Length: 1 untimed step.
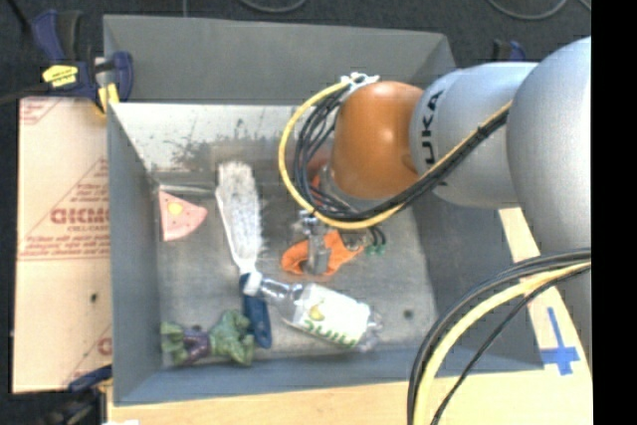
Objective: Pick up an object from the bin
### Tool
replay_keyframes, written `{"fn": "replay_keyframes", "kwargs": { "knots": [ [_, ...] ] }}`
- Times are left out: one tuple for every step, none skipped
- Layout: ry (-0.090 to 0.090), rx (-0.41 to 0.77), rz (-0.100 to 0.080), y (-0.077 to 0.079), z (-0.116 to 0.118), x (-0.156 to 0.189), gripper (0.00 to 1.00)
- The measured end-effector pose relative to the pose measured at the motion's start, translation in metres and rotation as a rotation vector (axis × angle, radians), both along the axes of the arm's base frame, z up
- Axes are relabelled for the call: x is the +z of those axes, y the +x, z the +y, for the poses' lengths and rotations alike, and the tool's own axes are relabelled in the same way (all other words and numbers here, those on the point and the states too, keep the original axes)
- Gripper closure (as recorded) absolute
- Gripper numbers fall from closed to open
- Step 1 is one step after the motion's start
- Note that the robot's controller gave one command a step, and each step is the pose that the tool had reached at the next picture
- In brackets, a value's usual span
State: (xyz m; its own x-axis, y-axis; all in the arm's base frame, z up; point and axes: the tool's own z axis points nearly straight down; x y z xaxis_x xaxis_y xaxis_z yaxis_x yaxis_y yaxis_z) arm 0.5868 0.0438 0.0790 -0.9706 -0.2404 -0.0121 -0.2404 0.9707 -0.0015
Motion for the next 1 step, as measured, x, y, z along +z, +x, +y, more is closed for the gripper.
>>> {"fn": "replay_keyframes", "kwargs": {
  "knots": [
    [0.0,0.008,-0.008,0.0139,0.0121,0.1528,1.0]
  ]
}}
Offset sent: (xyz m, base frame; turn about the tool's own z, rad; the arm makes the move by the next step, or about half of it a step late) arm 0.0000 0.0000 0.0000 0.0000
